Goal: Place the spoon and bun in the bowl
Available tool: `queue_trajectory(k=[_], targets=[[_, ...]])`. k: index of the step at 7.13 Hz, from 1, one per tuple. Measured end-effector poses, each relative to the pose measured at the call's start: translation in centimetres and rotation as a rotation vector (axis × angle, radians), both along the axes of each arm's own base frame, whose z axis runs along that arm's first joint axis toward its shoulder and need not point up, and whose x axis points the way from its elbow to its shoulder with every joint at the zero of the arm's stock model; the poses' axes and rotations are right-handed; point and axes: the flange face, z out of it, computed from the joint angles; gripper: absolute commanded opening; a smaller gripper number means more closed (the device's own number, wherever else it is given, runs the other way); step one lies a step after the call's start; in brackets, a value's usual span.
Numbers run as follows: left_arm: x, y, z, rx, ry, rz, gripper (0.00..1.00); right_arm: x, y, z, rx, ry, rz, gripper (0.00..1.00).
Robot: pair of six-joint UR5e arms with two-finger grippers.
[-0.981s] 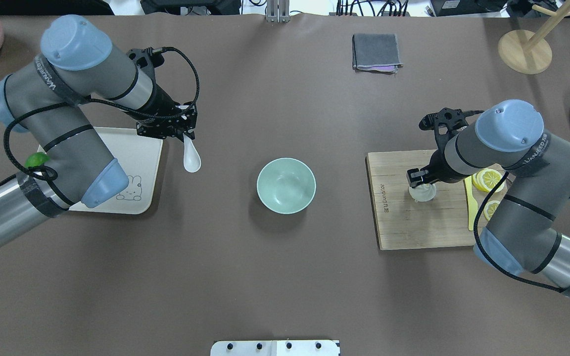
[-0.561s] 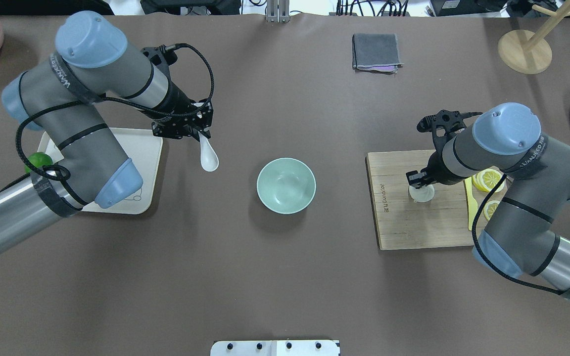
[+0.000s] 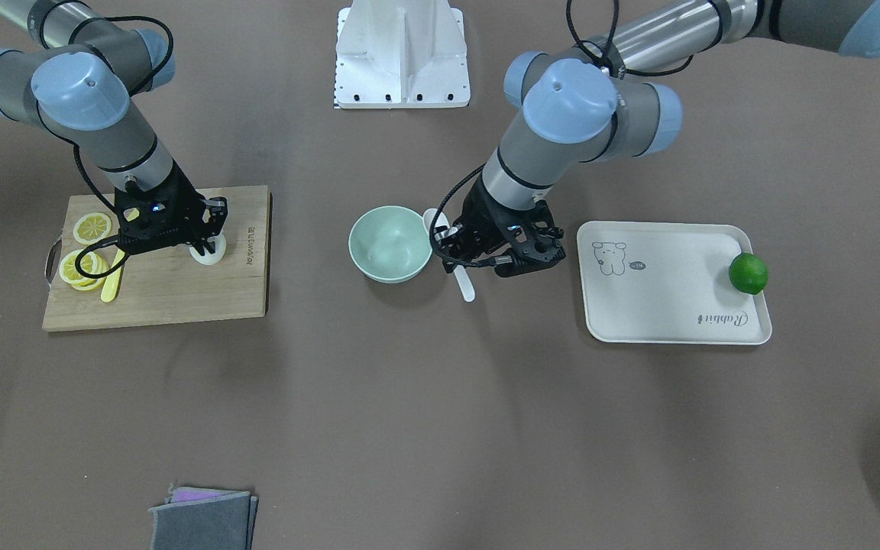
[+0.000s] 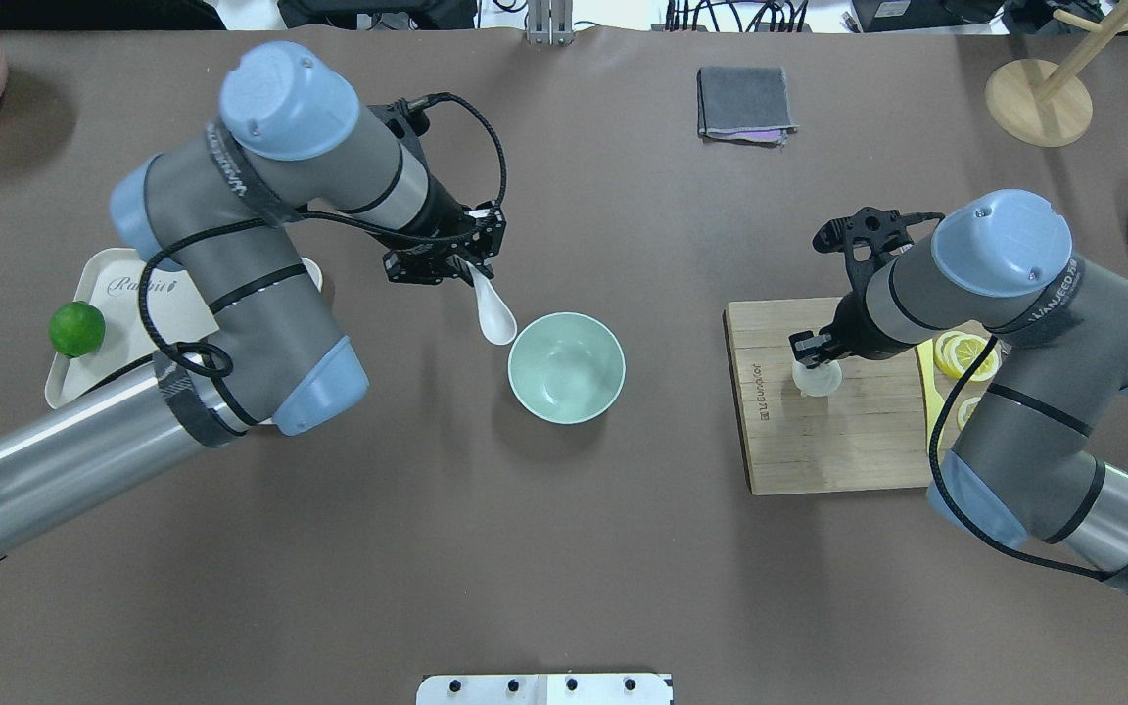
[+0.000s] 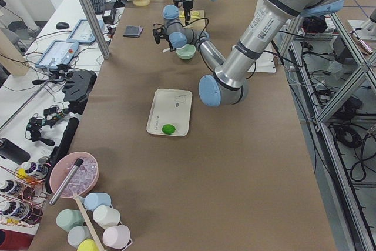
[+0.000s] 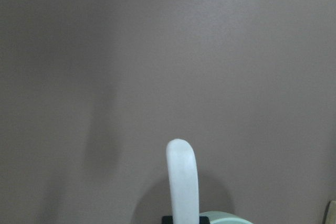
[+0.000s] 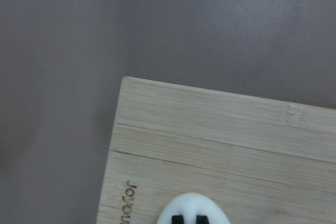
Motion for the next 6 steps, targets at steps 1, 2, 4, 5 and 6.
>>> queue_trajectory(k=[1, 2, 4, 5, 6], targets=[[2.5, 1.1, -0.7, 0.005, -0.010, -0.025, 0.02, -0.4, -0.3, -1.9, 0.003, -0.028, 0.012, 0.00], [4.2, 2.2, -1.0, 0.014, -0.017, -0.036, 0.98, -0.9, -0.5, -3.7, 0.002, -0.054, 0.024, 0.00], [5.7, 4.0, -1.2, 0.032, -0.020, -0.036, 0.99, -2.4, -0.4, -6.8, -0.012, -0.102, 0.042, 0.00], [5.1, 4.6, -1.4, 0.040, -0.009, -0.031, 0.99, -3.4, -0.1, -8.7, -0.027, -0.131, 0.051, 0.00], [2.4, 4.6, -0.4, 0.040, 0.004, -0.016, 0.99, -4.5, 0.3, -10.5, -0.044, -0.158, 0.061, 0.00]])
